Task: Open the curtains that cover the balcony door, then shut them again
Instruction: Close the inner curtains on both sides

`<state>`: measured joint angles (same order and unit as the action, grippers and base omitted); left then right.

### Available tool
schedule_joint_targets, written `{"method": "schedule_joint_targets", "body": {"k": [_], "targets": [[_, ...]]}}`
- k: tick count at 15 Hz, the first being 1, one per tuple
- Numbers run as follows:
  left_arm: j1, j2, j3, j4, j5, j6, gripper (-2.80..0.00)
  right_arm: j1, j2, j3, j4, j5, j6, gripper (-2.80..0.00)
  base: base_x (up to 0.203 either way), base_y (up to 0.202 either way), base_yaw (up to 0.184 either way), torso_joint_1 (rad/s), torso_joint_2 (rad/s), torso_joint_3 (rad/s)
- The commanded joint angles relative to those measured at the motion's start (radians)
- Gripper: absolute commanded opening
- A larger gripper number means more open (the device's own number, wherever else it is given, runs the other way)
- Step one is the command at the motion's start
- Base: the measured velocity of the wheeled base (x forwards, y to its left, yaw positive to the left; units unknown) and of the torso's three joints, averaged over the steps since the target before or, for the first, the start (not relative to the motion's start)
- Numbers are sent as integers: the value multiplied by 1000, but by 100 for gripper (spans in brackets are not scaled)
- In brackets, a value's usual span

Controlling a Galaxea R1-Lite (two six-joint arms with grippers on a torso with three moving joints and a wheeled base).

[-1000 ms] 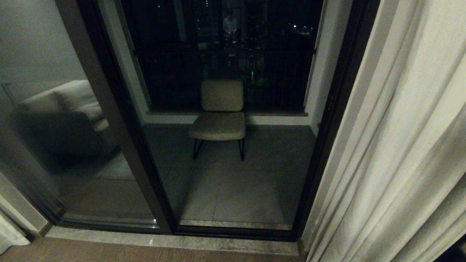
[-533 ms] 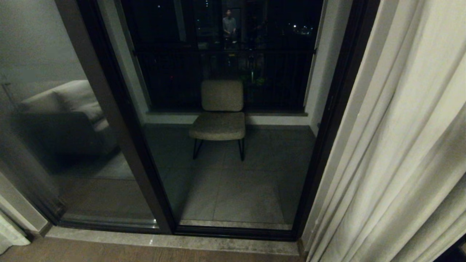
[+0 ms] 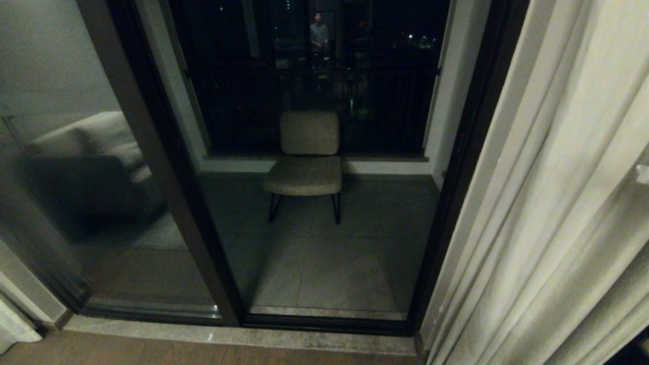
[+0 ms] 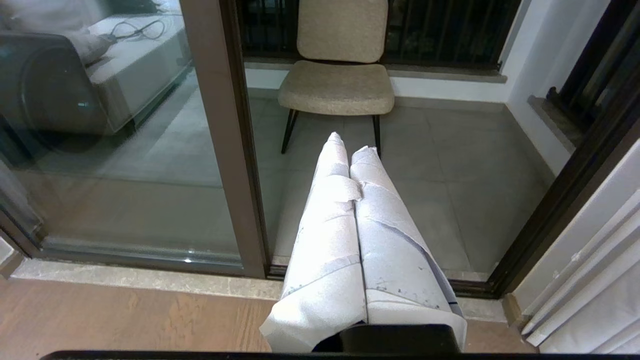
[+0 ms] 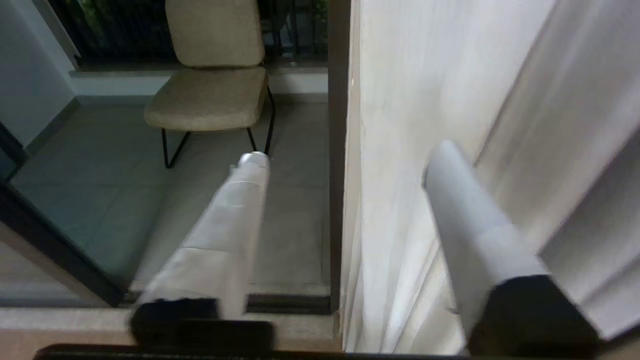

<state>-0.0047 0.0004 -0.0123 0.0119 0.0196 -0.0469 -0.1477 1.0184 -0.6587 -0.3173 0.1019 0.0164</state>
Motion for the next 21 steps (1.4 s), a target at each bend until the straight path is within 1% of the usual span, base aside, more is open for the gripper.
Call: {"method": "schedule_joint_targets", "body": {"k": [1,4,11,16,19,21], "targets": [[0,0,0,0,0,-1,-280,-1,116,-44,-68,-2,0,0,0,0,0,0,0,0],[0,0,0,0,0,-1,-280,-5,230,-134,-147,-24,-1,0,0,0,0,0,0,0],[0,0,0,0,0,-1,-280,0,484,-408,-169,-33,-5,0,0,0,0,0,0,0],[0,0,0,0,0,-1,-280,3,620,-521,-228,-39,-9,0,0,0,0,0,0,0],[0,0,0,0,0,-1,-280,9,687,-593,-244,-145,-8,0,0,0,0,0,0,0],[0,0,0,0,0,-1,-280,14,722,-637,-246,-170,-8,0,0,0,0,0,0,0]]}}
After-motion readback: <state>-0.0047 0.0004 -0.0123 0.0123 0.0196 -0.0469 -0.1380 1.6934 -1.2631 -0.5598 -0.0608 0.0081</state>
